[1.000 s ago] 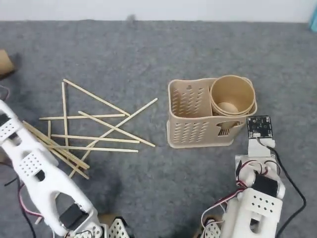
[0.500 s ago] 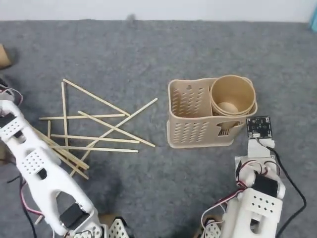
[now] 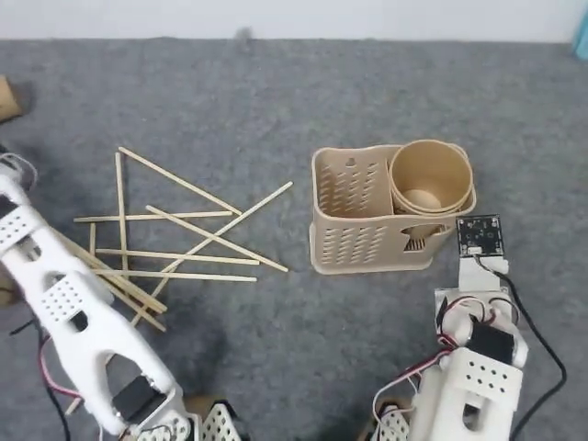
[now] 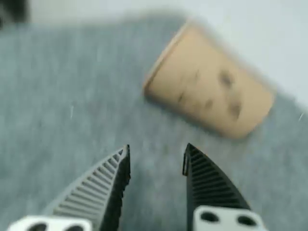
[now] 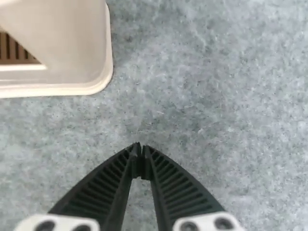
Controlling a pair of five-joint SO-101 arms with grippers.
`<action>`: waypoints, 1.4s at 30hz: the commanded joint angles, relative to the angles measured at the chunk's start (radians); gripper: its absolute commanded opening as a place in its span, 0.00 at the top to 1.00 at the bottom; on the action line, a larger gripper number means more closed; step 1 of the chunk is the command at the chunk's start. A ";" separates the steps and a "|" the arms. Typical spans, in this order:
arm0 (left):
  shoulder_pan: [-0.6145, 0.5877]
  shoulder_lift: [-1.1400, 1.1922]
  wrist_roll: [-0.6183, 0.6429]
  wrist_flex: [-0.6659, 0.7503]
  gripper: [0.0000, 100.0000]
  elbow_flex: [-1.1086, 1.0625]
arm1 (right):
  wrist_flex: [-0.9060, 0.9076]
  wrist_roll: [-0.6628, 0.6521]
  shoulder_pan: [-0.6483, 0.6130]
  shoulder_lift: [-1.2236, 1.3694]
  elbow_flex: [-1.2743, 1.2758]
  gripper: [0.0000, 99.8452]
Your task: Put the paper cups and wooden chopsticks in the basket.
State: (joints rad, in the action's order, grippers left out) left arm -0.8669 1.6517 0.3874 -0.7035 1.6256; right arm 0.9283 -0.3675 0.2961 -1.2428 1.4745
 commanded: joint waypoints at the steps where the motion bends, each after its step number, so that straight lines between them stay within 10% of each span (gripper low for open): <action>1: -0.032 -0.190 0.012 -0.296 0.83 0.054 | 0.002 -0.009 -0.005 -0.018 -0.015 0.99; 18: -0.299 -0.598 -0.118 -0.941 0.83 0.051 | 0.002 -0.009 -0.005 -0.018 -0.015 0.99; 32: -0.614 -0.598 -0.118 -1.054 0.82 0.047 | 0.002 -0.049 -0.007 -0.018 -0.014 0.99; 42: -0.559 -0.471 -0.149 -0.982 0.82 0.031 | 0.008 -0.051 -0.030 -0.018 -0.014 0.99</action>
State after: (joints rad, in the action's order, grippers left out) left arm -1.4807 1.1531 0.2355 -1.7223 1.6379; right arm 0.9283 -0.4043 0.2777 -1.2428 1.4745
